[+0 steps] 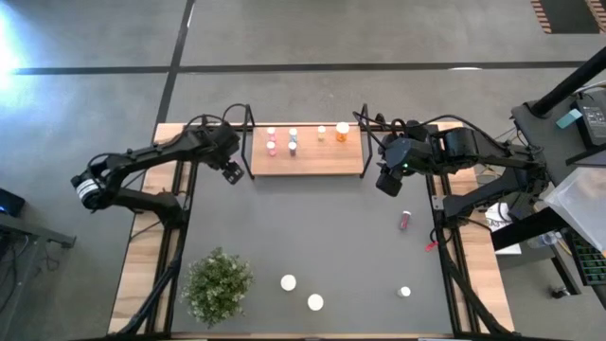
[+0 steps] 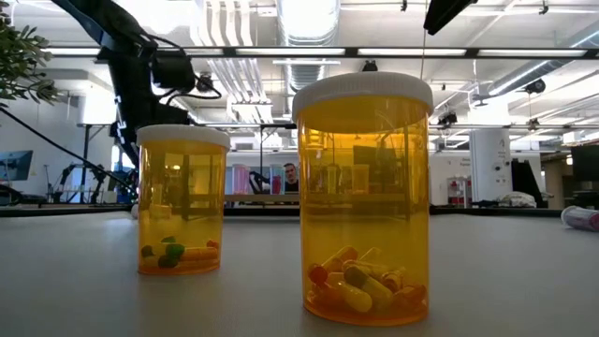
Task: Pick and place medicine bottles onto shelf by color
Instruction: Move the left yellow pill bottle to the center
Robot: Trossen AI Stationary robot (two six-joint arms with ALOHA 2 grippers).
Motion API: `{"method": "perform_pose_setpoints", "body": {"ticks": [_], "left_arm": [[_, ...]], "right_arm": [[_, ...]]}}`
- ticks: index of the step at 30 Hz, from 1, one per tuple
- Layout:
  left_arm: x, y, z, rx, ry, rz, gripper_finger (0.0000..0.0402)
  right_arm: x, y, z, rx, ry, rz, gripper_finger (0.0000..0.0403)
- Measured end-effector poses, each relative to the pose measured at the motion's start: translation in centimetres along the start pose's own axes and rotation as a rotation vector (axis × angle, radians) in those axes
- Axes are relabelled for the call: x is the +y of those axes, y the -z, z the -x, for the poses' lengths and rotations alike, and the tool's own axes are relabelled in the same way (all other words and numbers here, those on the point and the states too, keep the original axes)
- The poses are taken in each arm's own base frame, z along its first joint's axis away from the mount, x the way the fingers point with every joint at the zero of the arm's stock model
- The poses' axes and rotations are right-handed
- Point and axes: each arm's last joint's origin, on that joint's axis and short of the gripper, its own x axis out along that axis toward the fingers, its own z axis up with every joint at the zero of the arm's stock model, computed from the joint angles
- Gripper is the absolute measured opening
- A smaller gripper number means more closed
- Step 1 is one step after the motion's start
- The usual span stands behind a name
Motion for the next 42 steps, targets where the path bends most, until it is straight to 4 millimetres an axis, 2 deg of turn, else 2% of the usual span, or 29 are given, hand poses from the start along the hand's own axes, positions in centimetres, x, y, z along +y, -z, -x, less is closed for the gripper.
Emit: {"method": "perform_pose_setpoints", "body": {"ticks": [18, 33, 42], "left_arm": [[0.1, -0.4, -2.1, 0.072, -0.014, -0.027, 0.0208], [0.0, -0.5, -2.5, 0.092, -0.004, -0.058, 0.0111], [-0.2, -0.3, -2.2, 0.104, 0.073, -0.037, 0.0101]], "right_arm": [[0.0, 0.0, 0.0, 0.0, 0.0, 0.0, 0.0219], [0.0, 0.0, 0.0, 0.0, 0.0, 0.0, 0.0219], [0.0, 0.0, 0.0, 0.001, 0.0, 0.0, 0.0219]]}}
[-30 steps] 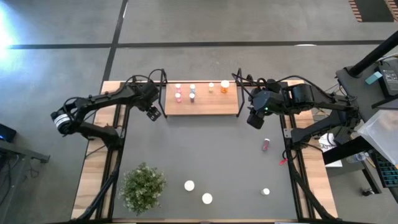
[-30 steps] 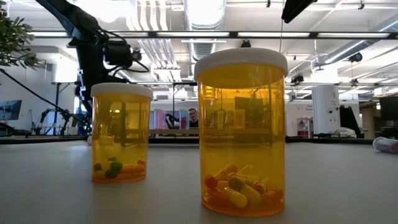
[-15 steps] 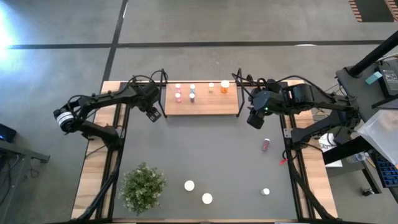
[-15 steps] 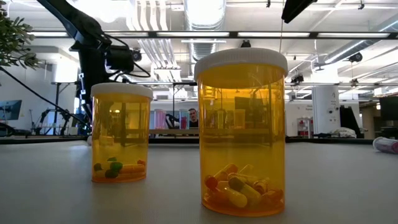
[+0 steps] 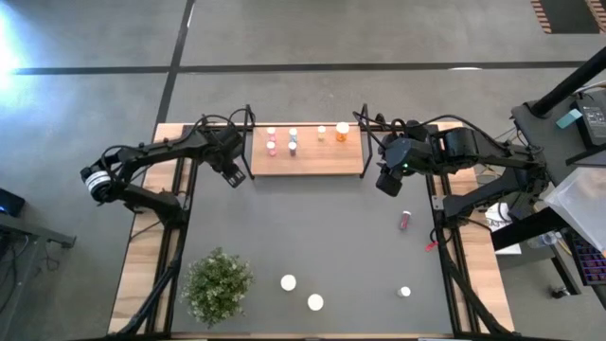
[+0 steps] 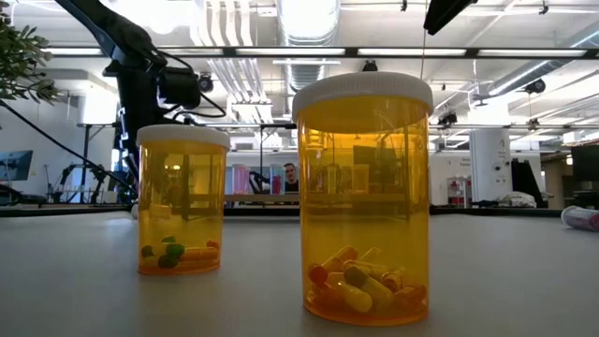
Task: Pick and place medicine bottles onto shelf by color
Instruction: Move the left yellow pill bottle to the center
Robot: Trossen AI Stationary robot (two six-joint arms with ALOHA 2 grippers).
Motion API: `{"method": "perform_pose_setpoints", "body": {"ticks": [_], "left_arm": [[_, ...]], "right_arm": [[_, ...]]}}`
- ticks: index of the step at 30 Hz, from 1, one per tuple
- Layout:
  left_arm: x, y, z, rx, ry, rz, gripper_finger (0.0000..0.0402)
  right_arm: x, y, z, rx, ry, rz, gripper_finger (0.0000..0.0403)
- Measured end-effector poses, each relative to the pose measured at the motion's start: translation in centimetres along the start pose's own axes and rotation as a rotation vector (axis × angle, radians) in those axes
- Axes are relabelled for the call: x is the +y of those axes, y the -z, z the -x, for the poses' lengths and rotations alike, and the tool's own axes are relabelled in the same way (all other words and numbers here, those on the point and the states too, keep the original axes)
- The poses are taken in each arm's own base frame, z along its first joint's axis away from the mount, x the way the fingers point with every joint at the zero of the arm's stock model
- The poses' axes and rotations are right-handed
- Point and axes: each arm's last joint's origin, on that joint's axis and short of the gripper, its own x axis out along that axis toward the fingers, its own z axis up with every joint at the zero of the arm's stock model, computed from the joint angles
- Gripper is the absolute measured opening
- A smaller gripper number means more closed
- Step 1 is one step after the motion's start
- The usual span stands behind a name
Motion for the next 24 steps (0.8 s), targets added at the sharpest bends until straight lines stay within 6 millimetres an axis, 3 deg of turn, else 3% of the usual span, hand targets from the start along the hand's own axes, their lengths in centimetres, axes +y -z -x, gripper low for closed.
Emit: {"method": "perform_pose_setpoints", "body": {"ticks": [10, 24], "left_arm": [[-1.0, 0.8, 2.8, 0.052, 0.147, 0.054, 0.01], [-7.5, 1.2, 7.6, -0.077, 0.266, -0.052, 0.0099]], "right_arm": [[0.0, 0.0, 0.0, 0.0, 0.0, 0.0, 0.0219], [0.0, 0.0, 0.0, -0.001, 0.0, 0.0, 0.0219]]}}
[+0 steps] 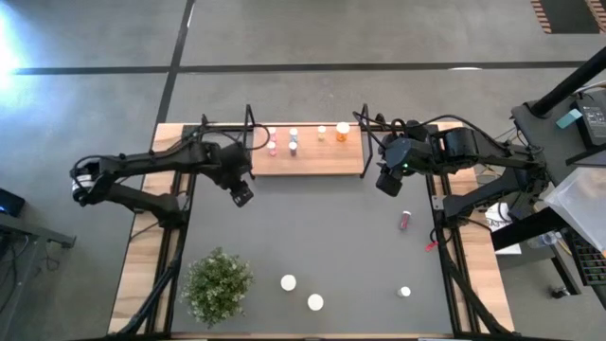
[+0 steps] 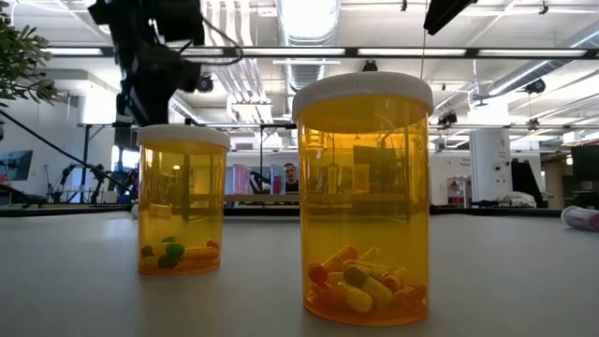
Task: Pick and place medicine bottles onto shelf by color
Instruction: Move the left yellow pill bottle to the center
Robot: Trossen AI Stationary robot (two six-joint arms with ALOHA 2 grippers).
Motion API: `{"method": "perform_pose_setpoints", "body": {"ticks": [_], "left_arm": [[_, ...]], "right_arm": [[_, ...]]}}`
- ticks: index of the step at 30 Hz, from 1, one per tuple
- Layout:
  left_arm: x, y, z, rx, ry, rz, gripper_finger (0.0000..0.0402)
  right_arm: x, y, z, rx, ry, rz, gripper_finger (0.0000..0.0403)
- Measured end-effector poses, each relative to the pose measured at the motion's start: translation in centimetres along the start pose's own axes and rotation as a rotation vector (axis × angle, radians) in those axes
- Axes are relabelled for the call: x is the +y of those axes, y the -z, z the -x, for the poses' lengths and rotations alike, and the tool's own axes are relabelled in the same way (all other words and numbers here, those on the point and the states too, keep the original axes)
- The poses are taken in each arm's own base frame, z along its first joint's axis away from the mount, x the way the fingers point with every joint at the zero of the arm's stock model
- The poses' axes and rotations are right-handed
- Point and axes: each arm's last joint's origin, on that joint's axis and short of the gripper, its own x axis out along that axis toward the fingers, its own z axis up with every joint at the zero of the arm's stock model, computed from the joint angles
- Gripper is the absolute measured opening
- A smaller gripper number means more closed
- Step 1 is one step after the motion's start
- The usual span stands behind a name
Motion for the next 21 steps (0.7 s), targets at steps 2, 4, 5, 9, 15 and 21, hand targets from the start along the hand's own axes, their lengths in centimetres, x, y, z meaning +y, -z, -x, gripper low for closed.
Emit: {"method": "perform_pose_setpoints", "body": {"ticks": [2, 4, 5, 9, 15, 21], "left_arm": [[-1.0, -0.5, 0.5, -0.021, 0.005, -0.026, 0.0099], [-1.7, -1.0, 0.7, -0.039, -0.013, -0.049, 0.0099], [-1.9, -1.3, 0.7, -0.044, -0.024, -0.057, 0.0099], [-2.9, -3.4, 0.6, -0.056, -0.047, -0.085, 0.0099], [-4.6, -7.0, -1.2, -0.02, -0.059, -0.136, 0.0099], [-6.5, -9.7, -3.2, -0.003, -0.068, -0.24, 0.0099]], "right_arm": [[0.0, 0.0, 0.0, 0.0, 0.0, 0.0, 0.0219], [0.0, 0.0, 0.0, 0.0, 0.0, 0.0, 0.0219], [0.0, 0.0, 0.0, 0.0, 0.0, 0.0, 0.0219], [0.0, 0.0, 0.0, 0.0, 0.0, 0.0, 0.0219], [0.0, 0.0, 0.0, 0.0, 0.0, 0.0, 0.0219], [0.0, 0.0, 0.0, 0.0, 0.0, 0.0, 0.0219]]}}
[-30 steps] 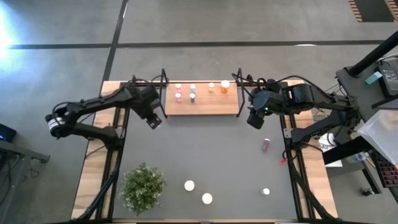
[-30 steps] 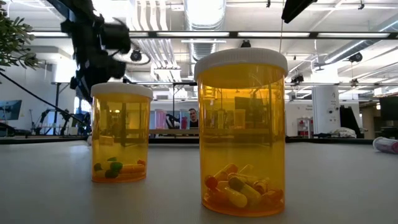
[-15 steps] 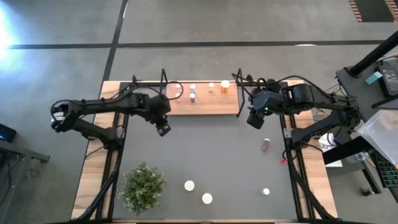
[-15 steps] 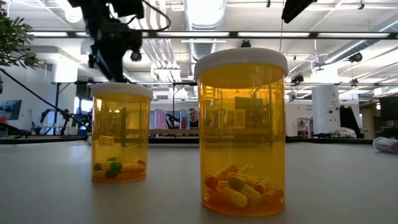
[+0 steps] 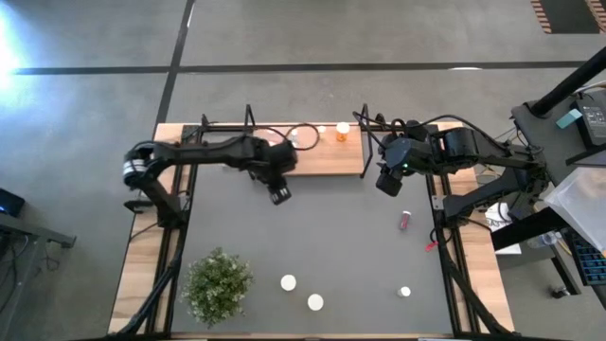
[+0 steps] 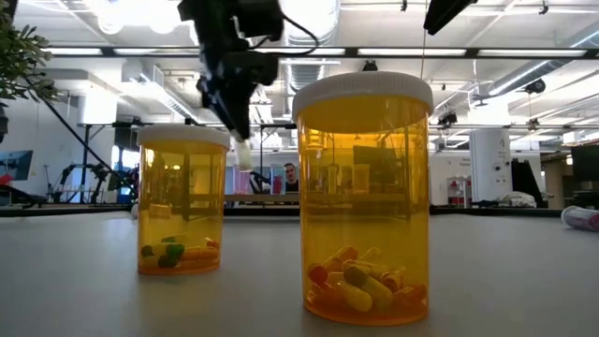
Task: Pick and place medicine bottles onto shelf by color
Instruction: Move the left yellow pill bottle to the center
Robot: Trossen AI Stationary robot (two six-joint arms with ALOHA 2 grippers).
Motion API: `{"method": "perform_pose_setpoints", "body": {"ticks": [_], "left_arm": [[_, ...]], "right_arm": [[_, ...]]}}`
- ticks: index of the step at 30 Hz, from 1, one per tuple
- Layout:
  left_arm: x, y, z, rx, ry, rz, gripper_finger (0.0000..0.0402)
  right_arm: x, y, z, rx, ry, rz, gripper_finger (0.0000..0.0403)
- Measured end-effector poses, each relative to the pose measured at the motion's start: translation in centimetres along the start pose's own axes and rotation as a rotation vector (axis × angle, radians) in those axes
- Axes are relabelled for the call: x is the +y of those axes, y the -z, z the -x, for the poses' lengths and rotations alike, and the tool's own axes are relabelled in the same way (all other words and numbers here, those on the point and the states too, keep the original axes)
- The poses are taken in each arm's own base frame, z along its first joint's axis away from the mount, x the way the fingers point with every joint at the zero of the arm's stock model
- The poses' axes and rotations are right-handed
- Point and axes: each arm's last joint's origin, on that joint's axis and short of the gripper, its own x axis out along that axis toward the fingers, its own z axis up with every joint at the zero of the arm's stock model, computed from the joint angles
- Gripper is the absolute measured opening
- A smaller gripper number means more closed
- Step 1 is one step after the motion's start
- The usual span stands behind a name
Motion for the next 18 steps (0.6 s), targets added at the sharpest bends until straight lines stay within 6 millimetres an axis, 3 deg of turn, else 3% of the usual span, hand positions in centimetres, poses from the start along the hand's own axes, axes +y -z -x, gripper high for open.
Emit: {"method": "perform_pose_setpoints", "body": {"ticks": [9, 18], "left_arm": [[-1.5, -3.0, -2.3, -0.025, -0.007, -0.147, 0.0099], [-2.2, -4.7, -4.9, -0.039, -0.003, -0.16, 0.0099]], "right_arm": [[0.0, 0.0, 0.0, 0.0, 0.0, 0.0, 0.0219], [0.0, 0.0, 0.0, 0.0, 0.0, 0.0, 0.0219]]}}
